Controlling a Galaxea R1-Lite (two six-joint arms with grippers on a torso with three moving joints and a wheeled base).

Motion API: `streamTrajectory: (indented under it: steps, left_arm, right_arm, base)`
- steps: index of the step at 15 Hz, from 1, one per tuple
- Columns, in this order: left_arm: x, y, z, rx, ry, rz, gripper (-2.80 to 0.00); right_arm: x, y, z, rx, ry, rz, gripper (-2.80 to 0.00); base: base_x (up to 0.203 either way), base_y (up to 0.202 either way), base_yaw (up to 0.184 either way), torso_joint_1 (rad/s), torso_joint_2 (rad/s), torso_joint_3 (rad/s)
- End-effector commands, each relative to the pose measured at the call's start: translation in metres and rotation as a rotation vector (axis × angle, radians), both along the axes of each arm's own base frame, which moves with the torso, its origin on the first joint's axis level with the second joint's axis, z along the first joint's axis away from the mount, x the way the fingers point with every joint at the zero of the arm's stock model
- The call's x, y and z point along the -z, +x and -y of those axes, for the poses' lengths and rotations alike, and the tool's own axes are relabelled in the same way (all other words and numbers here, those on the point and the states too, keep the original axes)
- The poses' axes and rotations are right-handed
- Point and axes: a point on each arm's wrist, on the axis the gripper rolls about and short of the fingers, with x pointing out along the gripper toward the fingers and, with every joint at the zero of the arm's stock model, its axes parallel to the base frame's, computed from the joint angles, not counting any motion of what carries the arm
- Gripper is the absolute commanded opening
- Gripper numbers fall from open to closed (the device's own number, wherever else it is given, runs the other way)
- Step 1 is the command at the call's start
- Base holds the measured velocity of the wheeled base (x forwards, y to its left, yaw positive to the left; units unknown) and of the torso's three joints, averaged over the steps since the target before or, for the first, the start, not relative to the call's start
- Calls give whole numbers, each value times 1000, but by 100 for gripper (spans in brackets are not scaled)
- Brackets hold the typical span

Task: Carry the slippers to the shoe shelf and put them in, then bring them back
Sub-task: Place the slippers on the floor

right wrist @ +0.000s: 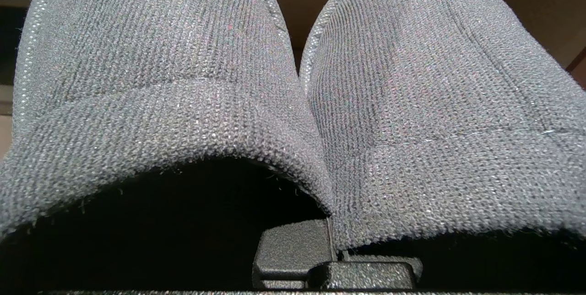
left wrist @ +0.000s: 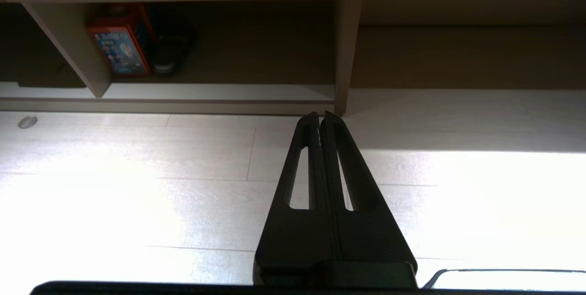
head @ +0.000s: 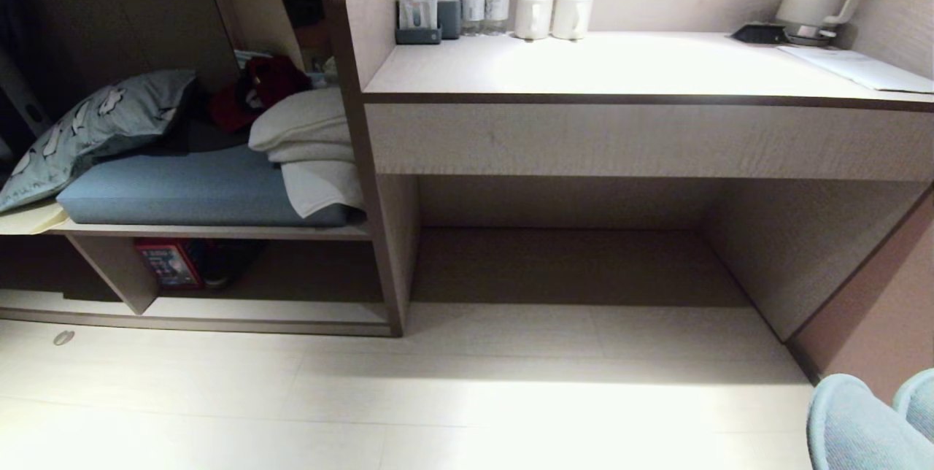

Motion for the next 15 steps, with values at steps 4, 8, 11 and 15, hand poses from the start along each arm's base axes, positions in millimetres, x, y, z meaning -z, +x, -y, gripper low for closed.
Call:
streamTrajectory:
  steps: [4,8,11,15]
  left_arm:
    - [0,0,0,-1,-1,-1,-280]
    - [0,0,0,1,-1,-1,-280]
    - [0,0,0,-1,-1,-1,-280]
    - [0,0,0,1,-1,1,-280]
  right_arm:
    - [0,0,0,-1,0,-1,-280]
    - [0,0,0,-1,0,-1,-280]
    - [0,0,0,-1,0,-1,-280]
    - [0,0,0,-1,0,-1,-280]
  base:
    - [0,0,0,6,2,-196]
    - [0,0,0,3,3,-198]
    - [0,0,0,4,2,-194]
    - [0,0,0,4,2,-196]
